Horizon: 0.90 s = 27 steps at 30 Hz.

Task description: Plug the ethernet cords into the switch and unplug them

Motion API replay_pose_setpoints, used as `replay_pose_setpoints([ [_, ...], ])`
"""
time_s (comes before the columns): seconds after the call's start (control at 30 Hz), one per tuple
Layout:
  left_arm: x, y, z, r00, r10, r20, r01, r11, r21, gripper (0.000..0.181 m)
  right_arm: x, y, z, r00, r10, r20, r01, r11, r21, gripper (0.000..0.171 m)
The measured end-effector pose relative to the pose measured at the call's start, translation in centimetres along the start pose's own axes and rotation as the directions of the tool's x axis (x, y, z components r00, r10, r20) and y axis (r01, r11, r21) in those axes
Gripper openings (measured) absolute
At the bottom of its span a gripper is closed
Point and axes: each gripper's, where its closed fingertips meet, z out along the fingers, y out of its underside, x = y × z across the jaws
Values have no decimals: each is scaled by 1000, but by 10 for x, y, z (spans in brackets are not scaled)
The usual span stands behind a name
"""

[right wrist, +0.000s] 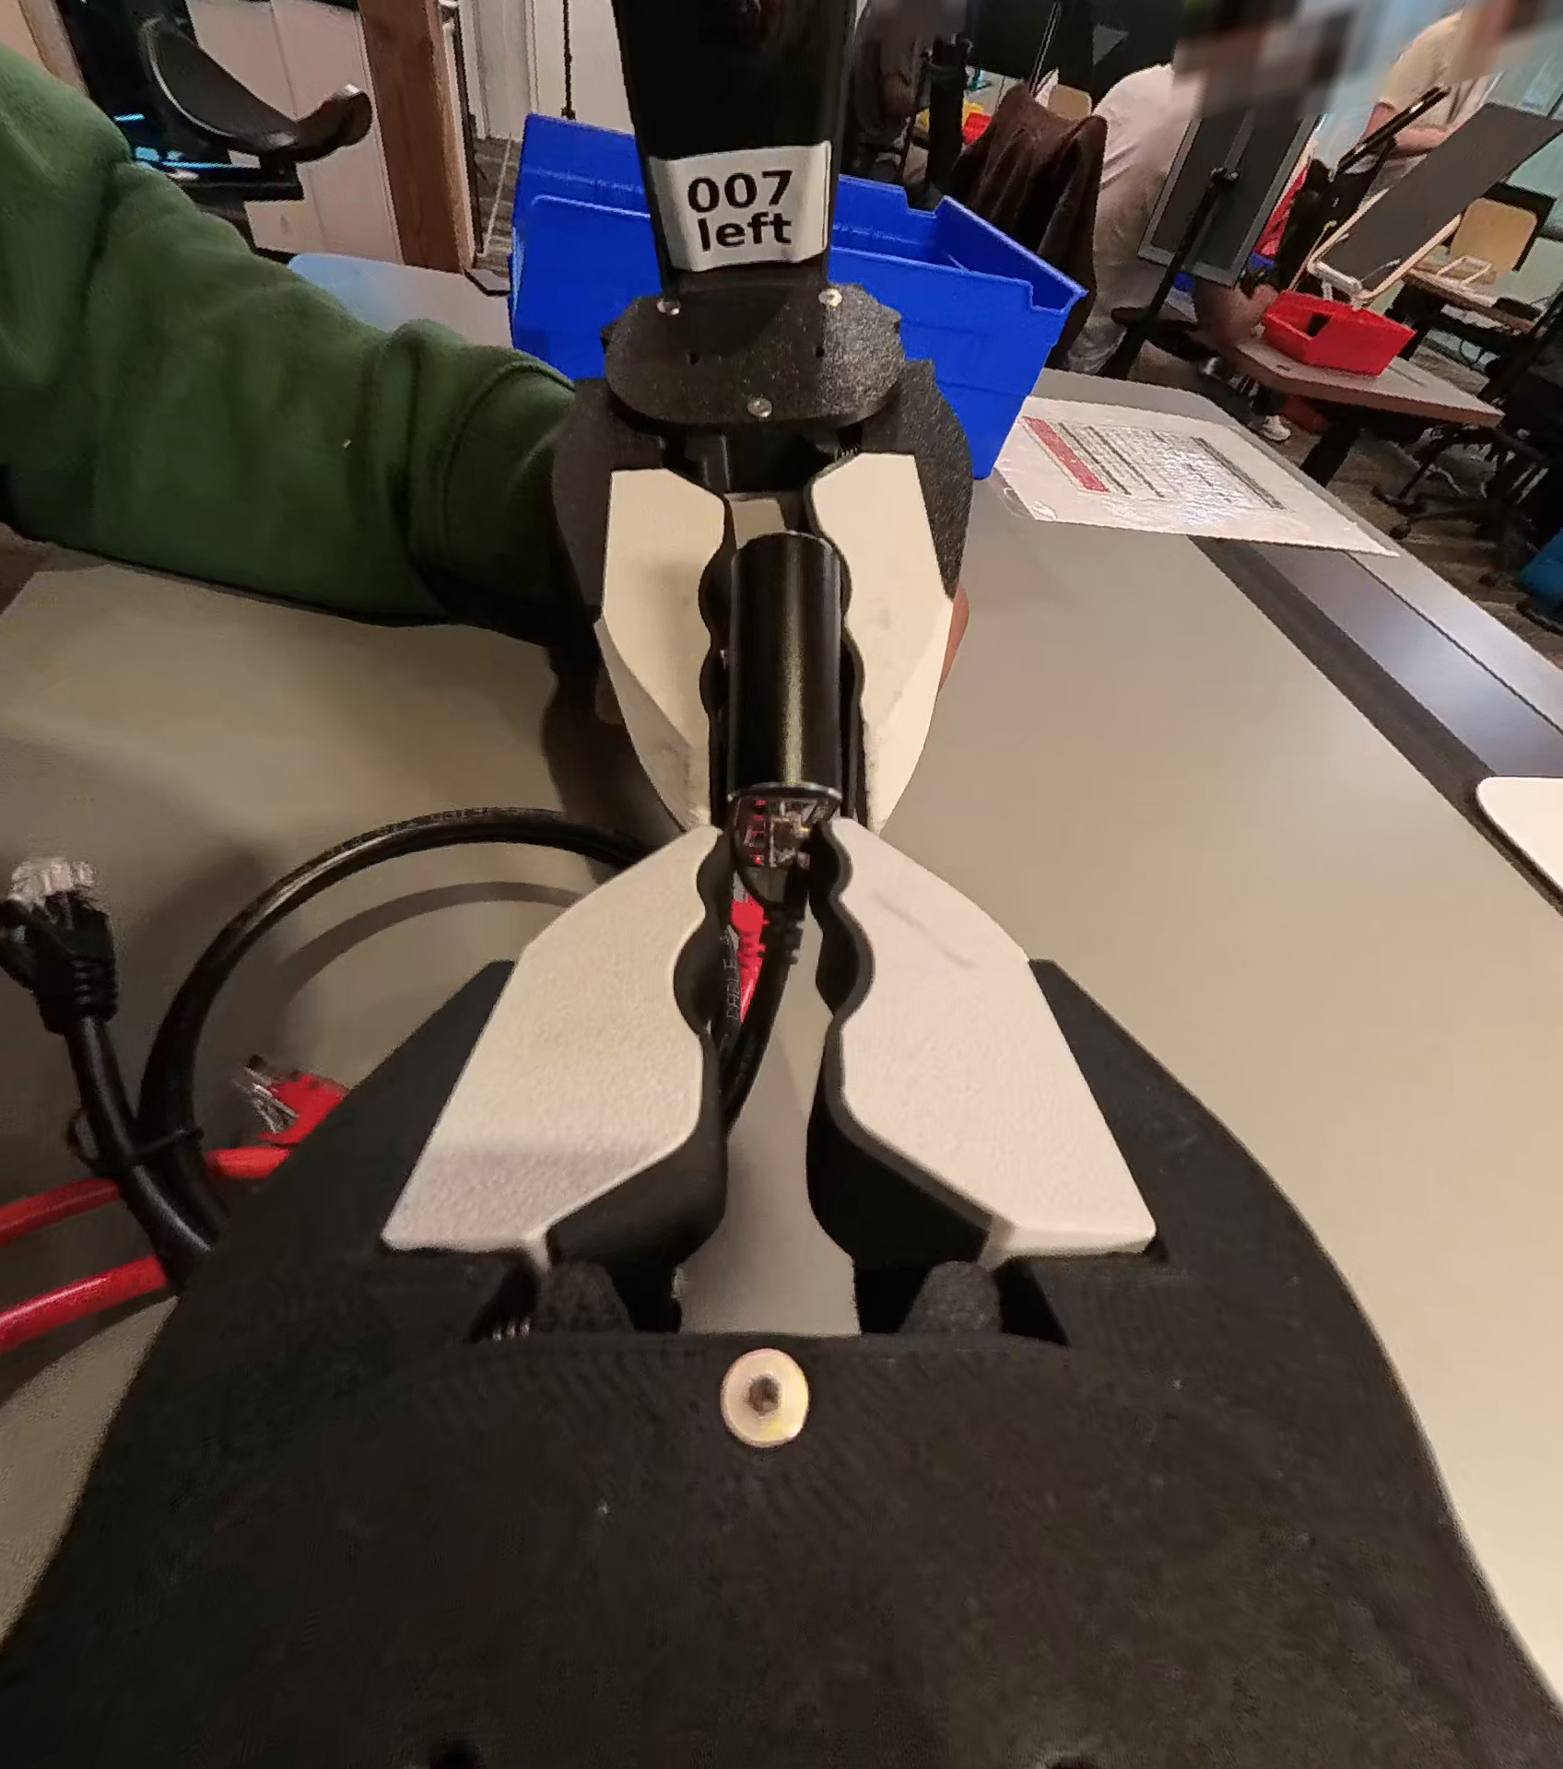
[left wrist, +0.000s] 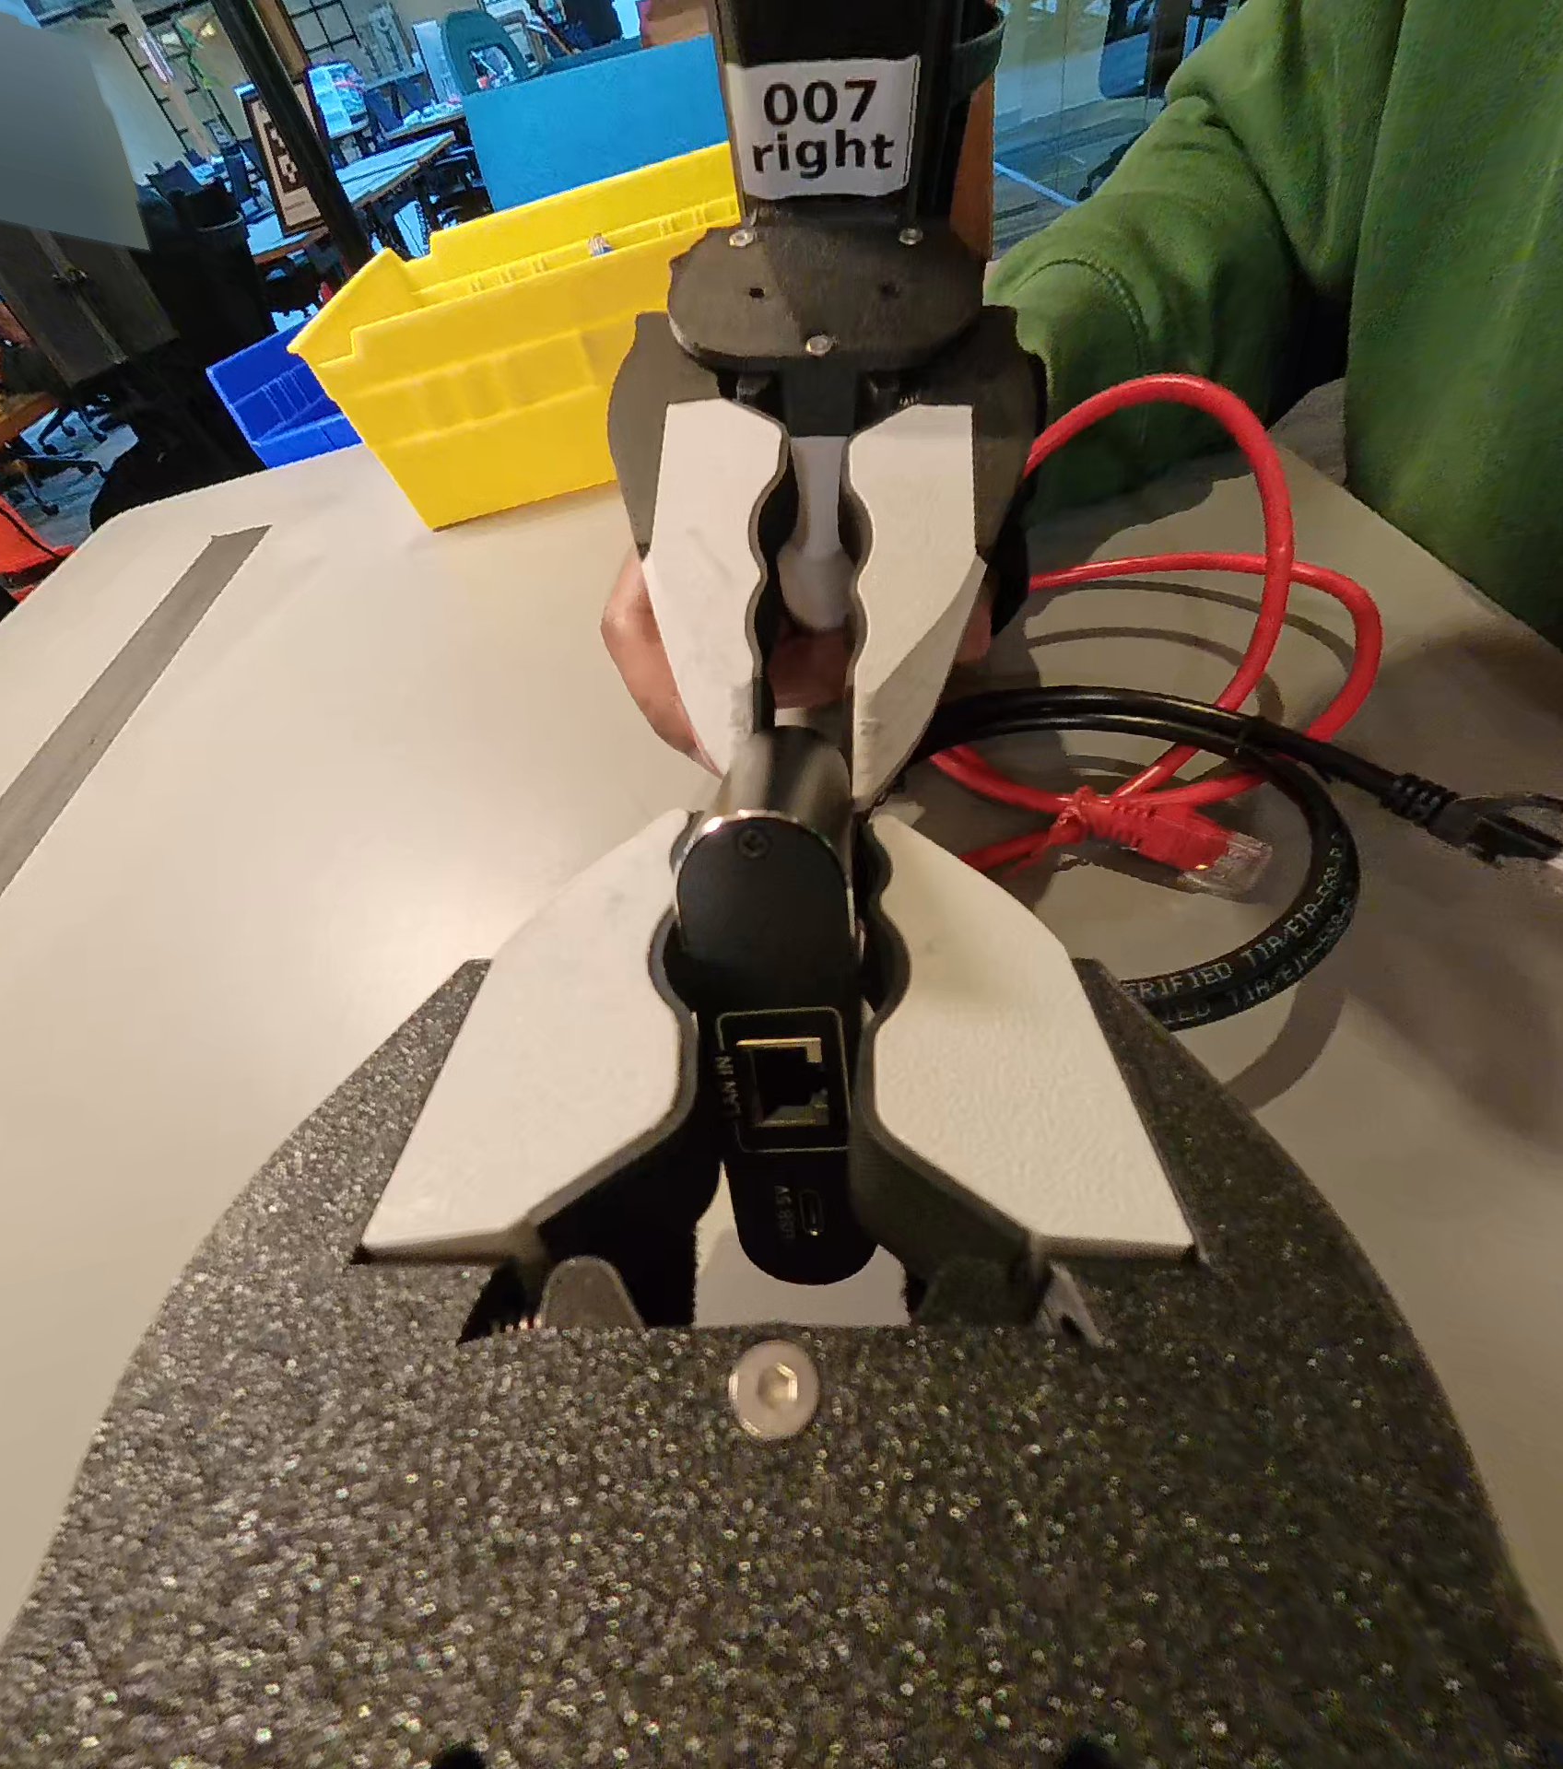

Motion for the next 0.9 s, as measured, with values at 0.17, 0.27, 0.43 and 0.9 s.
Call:
replay_pose_setpoints([
  [0.17,1,0,0,1000,15,4,-15,1000,3,29,0,-1,0,1000,-14,-8,14,1000,3,15],
  [0.27,0,0,0,1000,21,13,-21,1000,1,29,1,-1,0,999,-34,-24,34,999,-9,15],
  [0.43,-6,-1,0,997,34,63,-35,999,8,29,8,-2,0,994,-42,-100,40,999,-23,14],
  [0.9,-17,-2,1,970,128,208,-130,991,-5,29,22,2,-1,976,23,-217,-32,999,-39,13],
])
